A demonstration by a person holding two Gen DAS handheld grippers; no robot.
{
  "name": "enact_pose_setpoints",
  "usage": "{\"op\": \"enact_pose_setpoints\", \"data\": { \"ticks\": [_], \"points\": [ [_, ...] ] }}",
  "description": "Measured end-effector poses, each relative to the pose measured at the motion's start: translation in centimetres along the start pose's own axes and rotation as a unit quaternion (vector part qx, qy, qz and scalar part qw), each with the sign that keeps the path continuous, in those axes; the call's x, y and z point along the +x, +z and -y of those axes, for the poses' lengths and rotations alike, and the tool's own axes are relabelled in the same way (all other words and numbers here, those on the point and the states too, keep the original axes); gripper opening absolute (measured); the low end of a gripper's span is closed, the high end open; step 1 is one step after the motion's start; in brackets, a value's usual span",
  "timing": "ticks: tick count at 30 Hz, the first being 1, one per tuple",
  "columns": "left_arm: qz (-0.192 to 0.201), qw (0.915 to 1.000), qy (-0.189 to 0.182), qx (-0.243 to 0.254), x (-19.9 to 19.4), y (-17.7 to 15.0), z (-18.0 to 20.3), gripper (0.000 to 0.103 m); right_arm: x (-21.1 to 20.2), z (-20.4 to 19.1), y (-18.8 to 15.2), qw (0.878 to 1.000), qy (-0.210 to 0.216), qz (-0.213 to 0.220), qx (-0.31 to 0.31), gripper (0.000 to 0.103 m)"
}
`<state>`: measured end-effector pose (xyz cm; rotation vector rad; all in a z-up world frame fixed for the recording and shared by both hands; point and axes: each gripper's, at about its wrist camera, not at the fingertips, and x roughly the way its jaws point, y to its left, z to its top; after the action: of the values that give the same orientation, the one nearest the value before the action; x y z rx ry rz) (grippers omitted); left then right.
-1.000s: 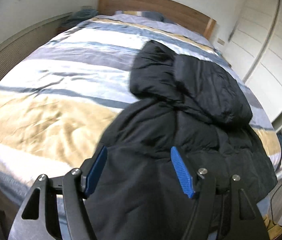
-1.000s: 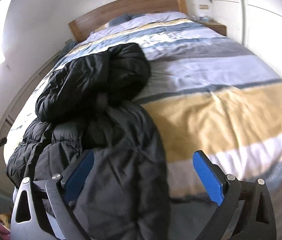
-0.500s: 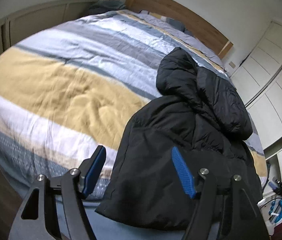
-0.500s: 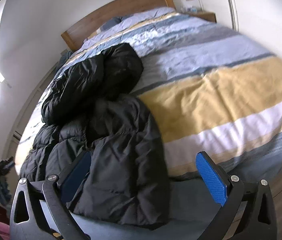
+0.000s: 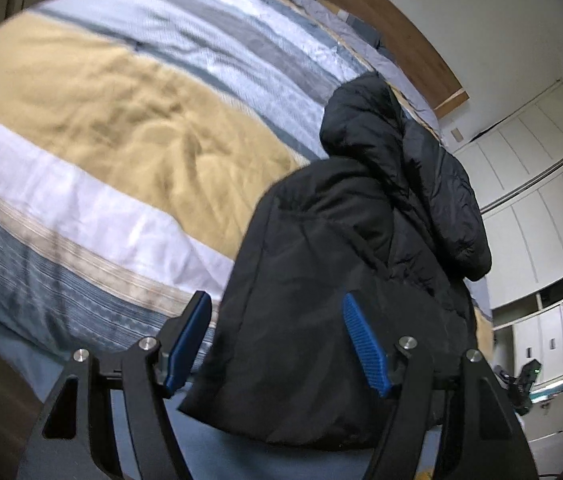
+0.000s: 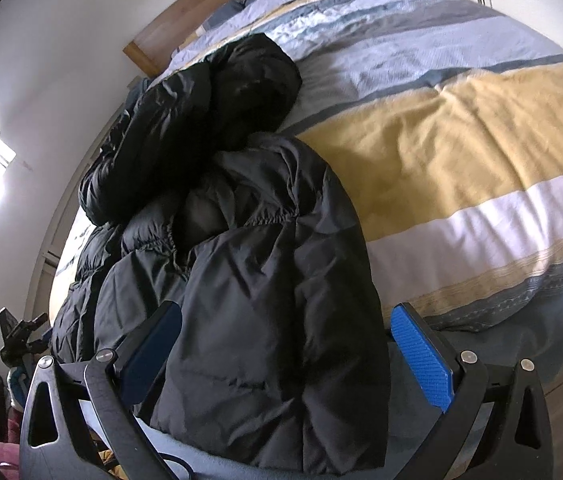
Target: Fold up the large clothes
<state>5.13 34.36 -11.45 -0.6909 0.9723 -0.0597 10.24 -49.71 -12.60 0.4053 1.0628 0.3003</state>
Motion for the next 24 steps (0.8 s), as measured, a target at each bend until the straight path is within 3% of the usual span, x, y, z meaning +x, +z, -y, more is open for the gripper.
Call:
{"op": "enact_pose_setpoints", "data": {
  "ticks": [10,15,24],
  "points": [
    [-0.063,0.9946,-0.063,-0.052,5.1,-0.8,-1.7,0.067,3.1,0.9,-0.1,0.998,0.031,-0.052,0.013,0.103],
    [-0.08,0.9888,-0.103,-0.072,5.5,-1.5,-2.0,0.067,5.2,1.6,-0.9,0.994,0.056,-0.087,0.027,0.103],
    [-0.102,0.981,-0.144,-0.081,5.4,-2.8,-1.7,0.067,5.9,1.9,-2.2,0.989,0.101,-0.106,0.03,0.103]
  ]
}}
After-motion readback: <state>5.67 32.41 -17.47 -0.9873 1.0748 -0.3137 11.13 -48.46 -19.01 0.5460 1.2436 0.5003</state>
